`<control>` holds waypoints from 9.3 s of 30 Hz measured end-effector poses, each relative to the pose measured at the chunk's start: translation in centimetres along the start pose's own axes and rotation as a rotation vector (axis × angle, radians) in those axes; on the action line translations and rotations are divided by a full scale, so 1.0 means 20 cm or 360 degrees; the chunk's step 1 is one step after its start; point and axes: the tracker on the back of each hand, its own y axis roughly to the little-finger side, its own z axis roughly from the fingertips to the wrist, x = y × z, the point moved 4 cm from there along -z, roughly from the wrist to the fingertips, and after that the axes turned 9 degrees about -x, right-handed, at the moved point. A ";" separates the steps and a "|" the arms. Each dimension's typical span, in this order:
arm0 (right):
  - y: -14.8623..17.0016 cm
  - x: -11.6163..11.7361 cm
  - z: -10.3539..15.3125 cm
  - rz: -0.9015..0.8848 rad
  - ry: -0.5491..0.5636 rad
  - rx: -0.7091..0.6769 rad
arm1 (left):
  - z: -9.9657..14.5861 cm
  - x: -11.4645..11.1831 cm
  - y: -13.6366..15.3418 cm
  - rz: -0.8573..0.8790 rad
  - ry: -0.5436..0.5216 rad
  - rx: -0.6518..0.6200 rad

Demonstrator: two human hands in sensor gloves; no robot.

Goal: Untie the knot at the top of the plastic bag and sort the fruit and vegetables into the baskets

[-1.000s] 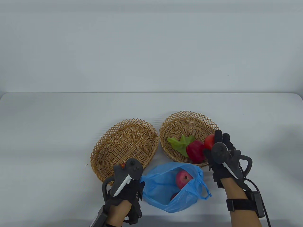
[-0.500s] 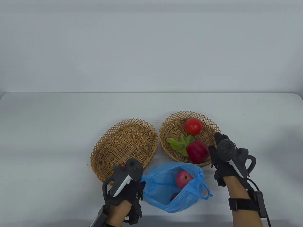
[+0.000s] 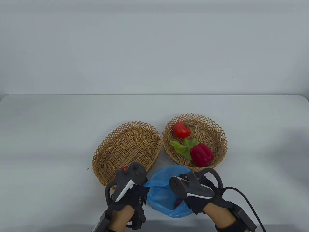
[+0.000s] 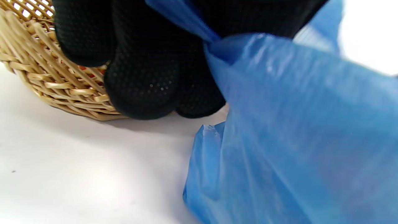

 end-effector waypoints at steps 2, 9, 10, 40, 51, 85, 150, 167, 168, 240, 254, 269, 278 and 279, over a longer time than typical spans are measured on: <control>0.00 0.01 0.00 -0.0049 -0.0038 -0.0019 | 0.00 0.00 0.00 -0.0002 0.0008 -0.0001; -0.07 0.11 0.00 0.0005 -0.0396 -0.0081 | 0.00 -0.02 -0.01 -0.0008 0.0031 -0.0014; -0.08 0.13 -0.01 0.0005 -0.0423 -0.0091 | 0.00 -0.02 -0.01 -0.0007 0.0031 -0.0013; 0.25 -0.04 0.05 -0.1094 0.0215 -0.0076 | 0.00 -0.03 -0.01 -0.0020 0.0077 0.0000; 0.35 -0.09 0.11 -0.1546 0.0564 0.0019 | 0.10 0.20 0.00 0.0477 -0.0062 -0.0311; 0.09 -0.33 0.24 -0.0419 0.0646 -0.0094 | 0.25 0.42 0.26 0.0714 -0.0578 -0.0020; 0.08 -0.06 0.08 -0.0237 -0.0121 0.0008 | 0.08 -0.01 -0.24 -0.0576 -0.0156 -0.0324; 0.03 -0.01 0.05 -0.0208 -0.0211 0.0000 | 0.05 0.05 -0.12 -0.0283 -0.0241 -0.0154; 0.05 -0.02 0.06 -0.0191 -0.0157 0.0054 | 0.05 0.05 -0.12 -0.0270 -0.0242 -0.0158; 0.25 -0.02 0.06 -0.1737 0.0462 -0.0064 | 0.02 0.00 -0.09 -0.0303 -0.0132 -0.0099; 0.26 -0.10 0.12 -0.1964 0.0643 -0.0066 | 0.17 0.19 -0.18 0.0610 -0.0141 -0.0904; 0.17 -0.17 0.15 -0.1875 0.0641 -0.0210 | 0.23 0.23 -0.21 0.0610 -0.0292 -0.0980; 0.18 -0.24 0.20 -0.1486 0.0869 -0.0051 | 0.22 0.24 -0.17 0.0523 -0.0324 -0.0915; 0.18 -0.25 0.21 -0.1448 0.0886 -0.0044 | 0.22 0.24 -0.17 0.0520 -0.0328 -0.0919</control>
